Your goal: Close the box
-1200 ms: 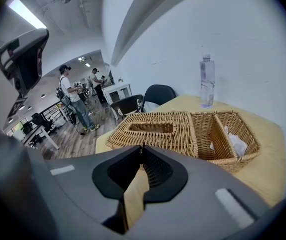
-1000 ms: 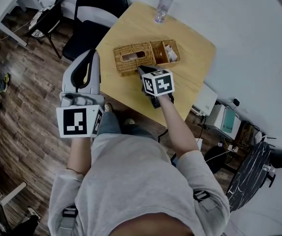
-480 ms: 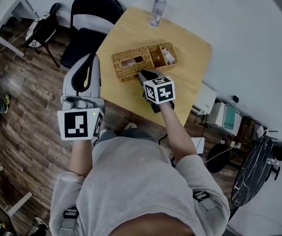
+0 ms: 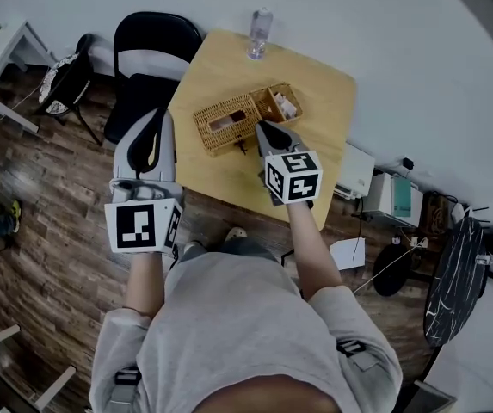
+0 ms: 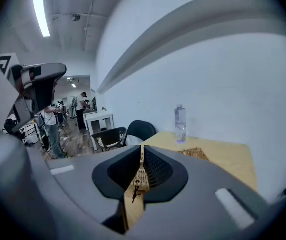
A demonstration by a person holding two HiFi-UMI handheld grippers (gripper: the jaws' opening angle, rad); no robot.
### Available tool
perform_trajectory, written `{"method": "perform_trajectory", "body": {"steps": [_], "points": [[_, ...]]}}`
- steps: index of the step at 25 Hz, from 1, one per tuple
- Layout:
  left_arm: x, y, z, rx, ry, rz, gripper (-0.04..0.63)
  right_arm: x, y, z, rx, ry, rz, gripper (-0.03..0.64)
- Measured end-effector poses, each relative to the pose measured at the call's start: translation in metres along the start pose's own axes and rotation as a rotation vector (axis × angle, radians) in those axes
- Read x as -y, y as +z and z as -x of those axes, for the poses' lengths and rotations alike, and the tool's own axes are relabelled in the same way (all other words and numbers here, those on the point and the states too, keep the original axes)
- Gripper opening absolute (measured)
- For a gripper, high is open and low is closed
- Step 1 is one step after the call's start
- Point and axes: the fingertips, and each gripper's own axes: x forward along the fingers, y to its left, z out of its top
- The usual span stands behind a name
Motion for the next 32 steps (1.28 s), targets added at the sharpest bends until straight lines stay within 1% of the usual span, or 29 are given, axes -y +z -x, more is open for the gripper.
{"method": "perform_trajectory", "body": {"steps": [5,17,24,32], "points": [[0.005,0.003,-0.002,0.012,-0.043,0.013,0.058,-0.001,0.031,0.029,0.104,-0.055,0.000,0.023],[0.013,0.018,0.005,0.042,-0.110,0.022,0.058,-0.016,0.098,0.095,0.313,-0.144,0.083,0.025],[0.014,0.022,0.013,0.050,-0.134,0.021,0.058,-0.030,0.122,0.125,0.392,-0.175,0.119,0.025],[0.011,0.026,0.023,0.056,-0.142,0.018,0.058,-0.045,0.141,0.155,0.459,-0.207,0.147,0.025]]}}
